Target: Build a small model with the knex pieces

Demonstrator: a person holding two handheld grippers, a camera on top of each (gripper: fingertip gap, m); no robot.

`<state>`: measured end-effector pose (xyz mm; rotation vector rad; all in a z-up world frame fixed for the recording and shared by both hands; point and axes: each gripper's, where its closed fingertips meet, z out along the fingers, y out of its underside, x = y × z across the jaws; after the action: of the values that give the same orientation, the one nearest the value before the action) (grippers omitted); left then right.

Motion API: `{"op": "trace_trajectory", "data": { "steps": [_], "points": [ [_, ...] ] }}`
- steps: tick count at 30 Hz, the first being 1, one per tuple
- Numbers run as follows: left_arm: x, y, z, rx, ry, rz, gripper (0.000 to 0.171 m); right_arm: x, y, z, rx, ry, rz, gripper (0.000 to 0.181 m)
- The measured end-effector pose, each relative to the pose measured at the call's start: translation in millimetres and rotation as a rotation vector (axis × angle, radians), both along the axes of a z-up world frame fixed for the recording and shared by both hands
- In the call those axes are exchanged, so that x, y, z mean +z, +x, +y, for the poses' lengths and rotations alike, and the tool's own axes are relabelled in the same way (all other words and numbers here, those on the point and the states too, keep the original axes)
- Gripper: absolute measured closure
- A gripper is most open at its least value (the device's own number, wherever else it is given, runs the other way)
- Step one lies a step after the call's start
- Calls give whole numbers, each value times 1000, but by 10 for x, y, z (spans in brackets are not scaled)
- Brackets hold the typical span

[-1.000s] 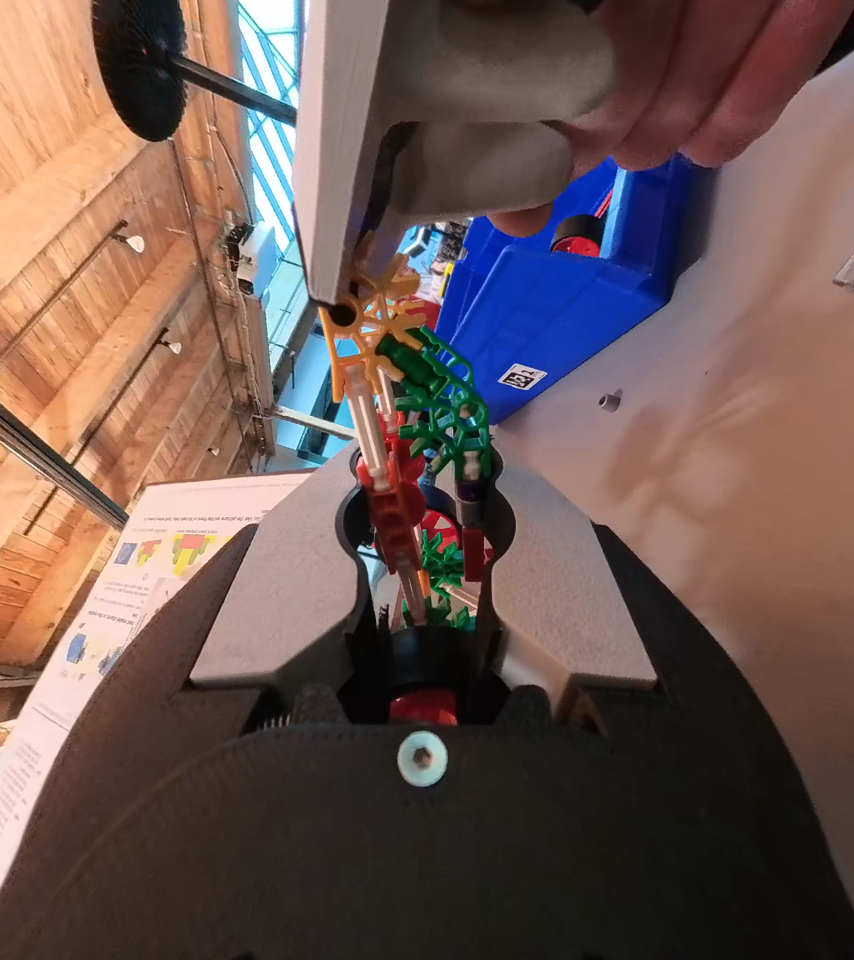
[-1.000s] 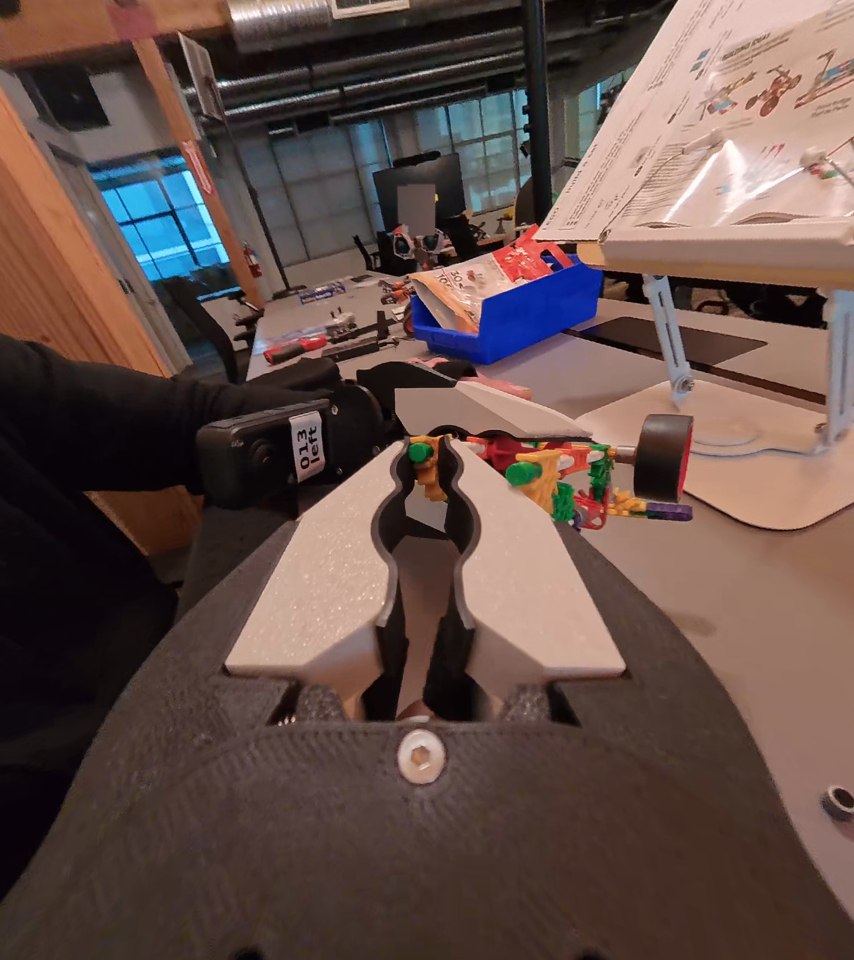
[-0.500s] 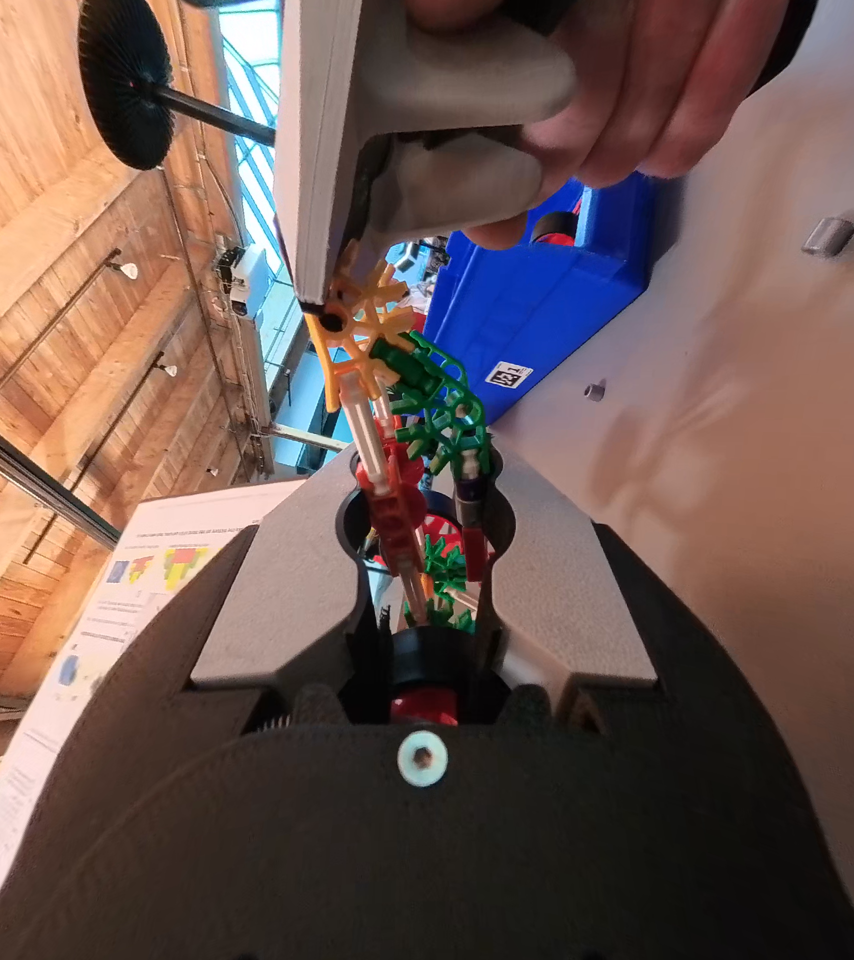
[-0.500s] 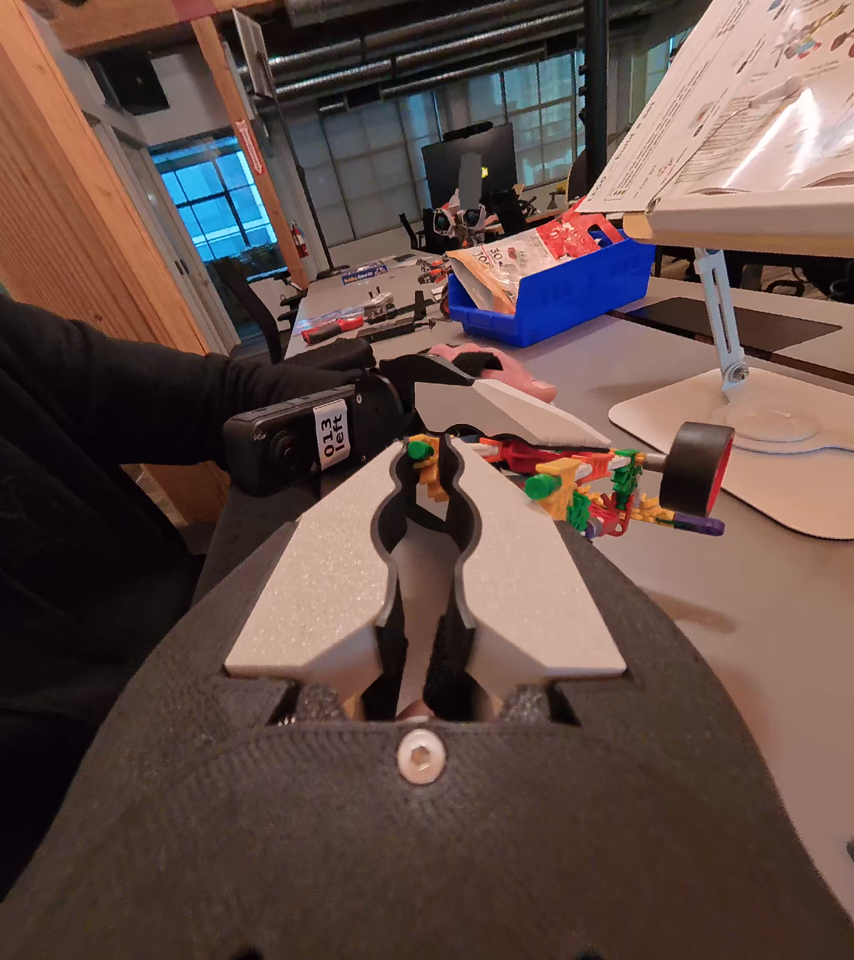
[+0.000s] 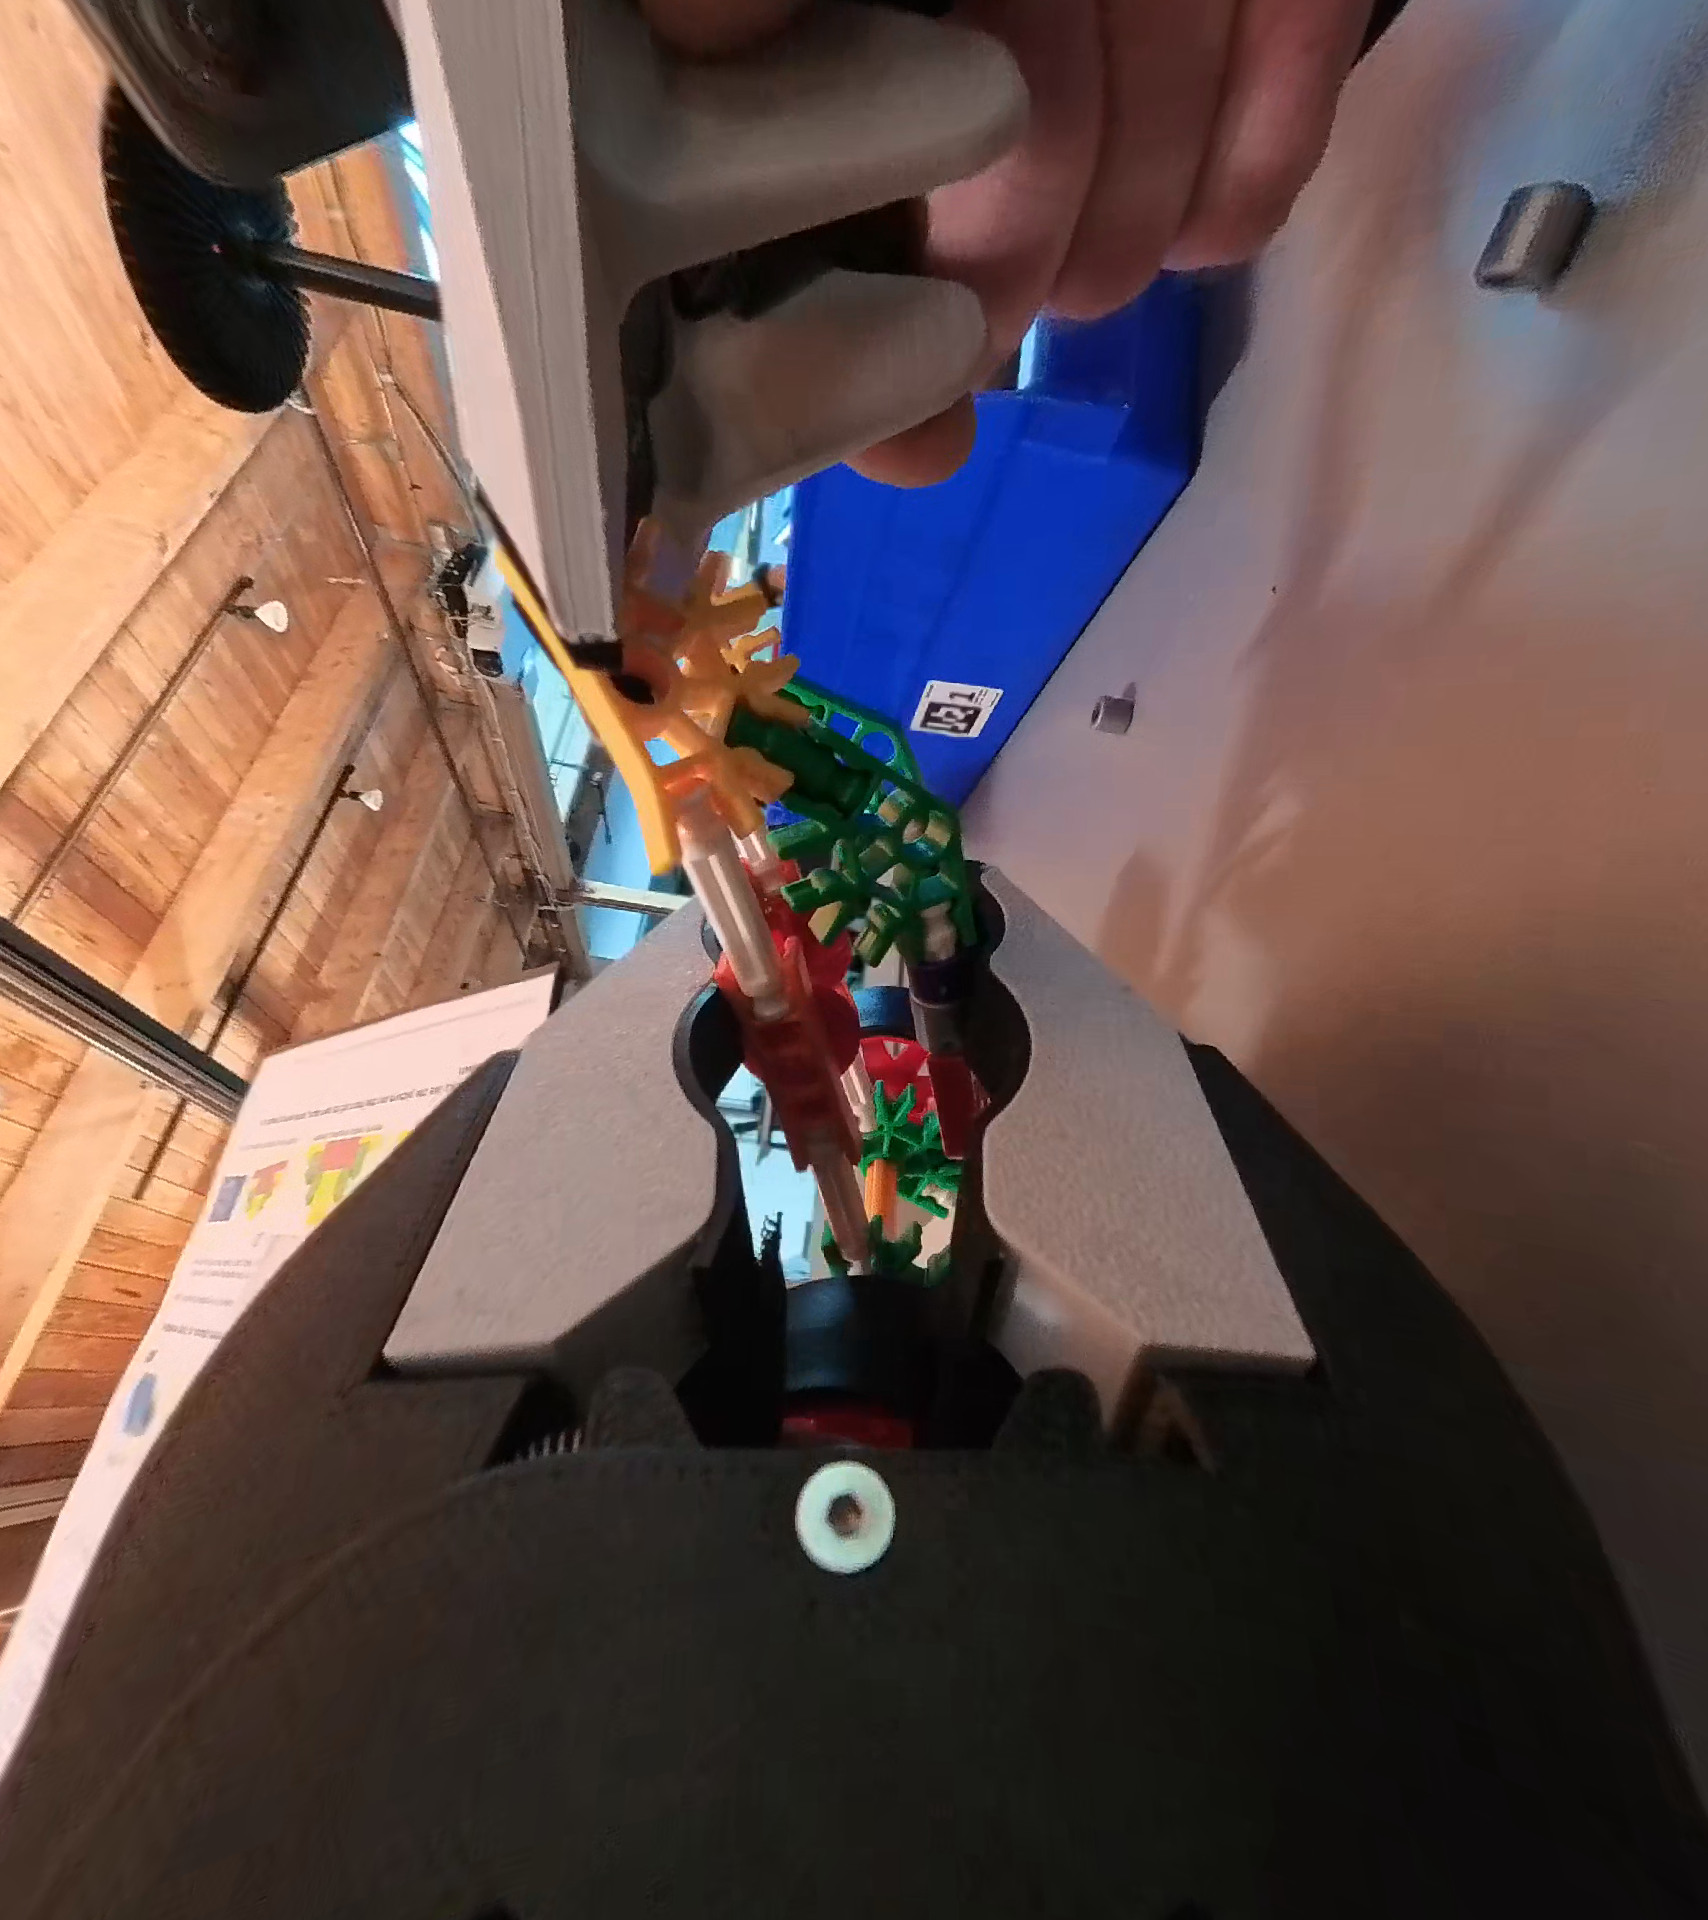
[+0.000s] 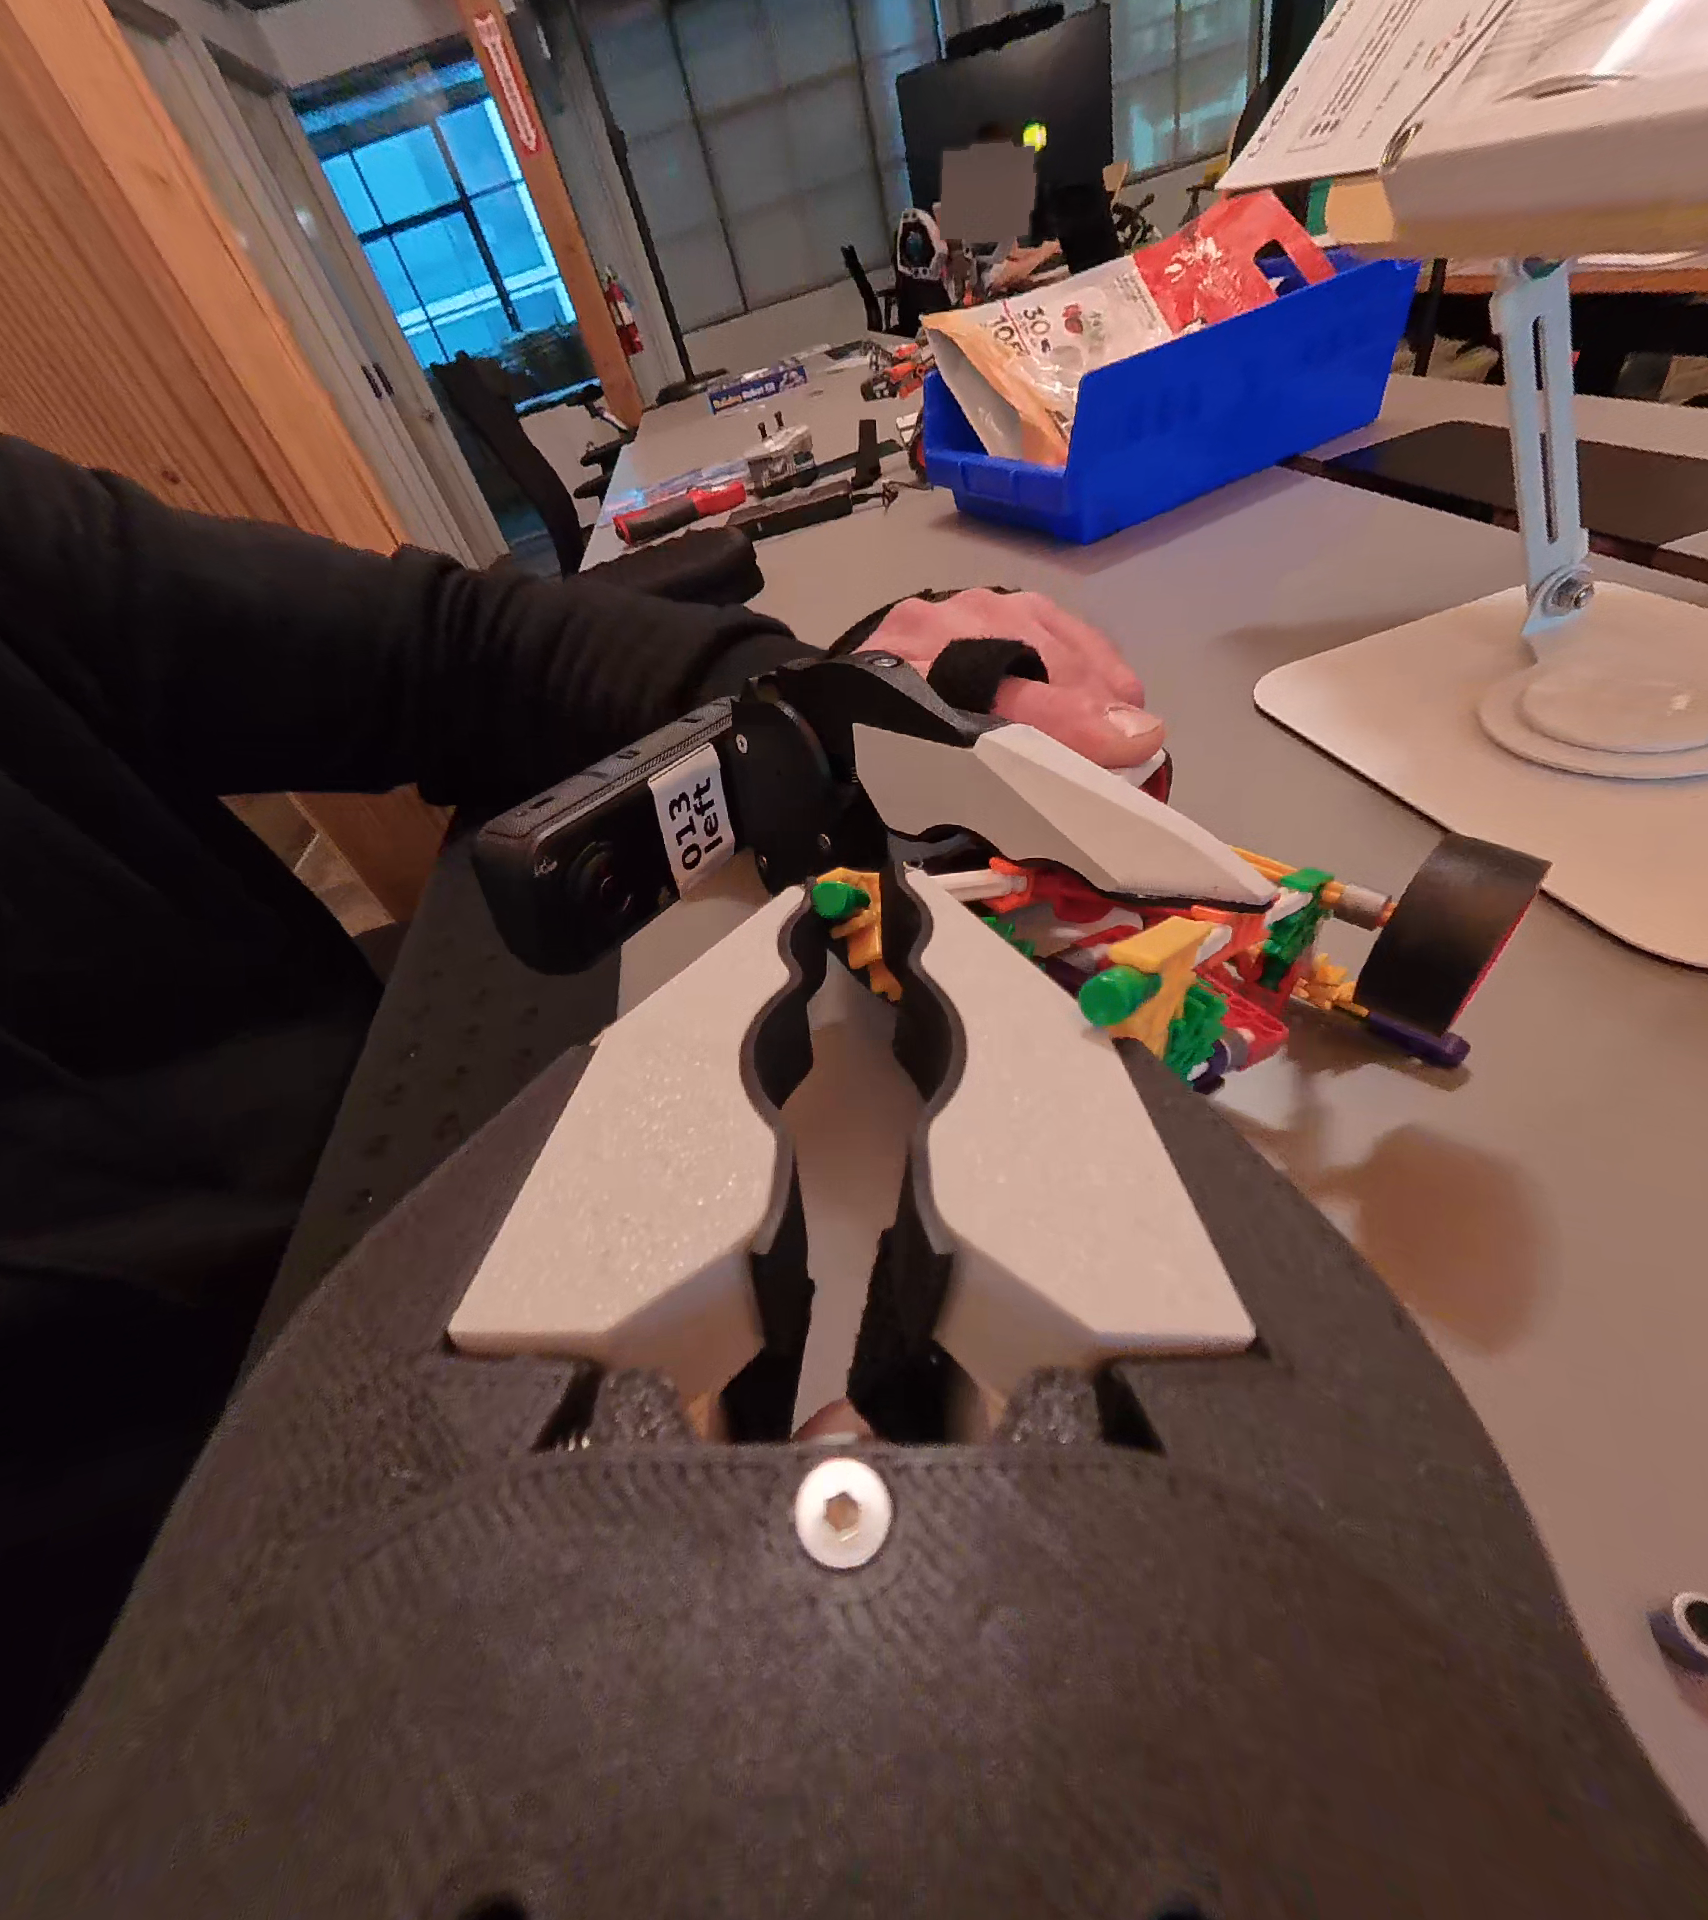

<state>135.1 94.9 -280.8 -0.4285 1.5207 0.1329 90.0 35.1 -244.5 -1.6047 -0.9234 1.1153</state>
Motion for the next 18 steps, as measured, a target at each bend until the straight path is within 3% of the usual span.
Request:
{"op": "trace_trajectory", "data": {
  "steps": [9,18],
  "points": [
    [-81,22,-12,10,62,33,133,-161,-99,-78,25,23,-108,172],
    [38,37,108,80,-83,68,136,86,194,171,-340,362,-270,177]
  ]
}}
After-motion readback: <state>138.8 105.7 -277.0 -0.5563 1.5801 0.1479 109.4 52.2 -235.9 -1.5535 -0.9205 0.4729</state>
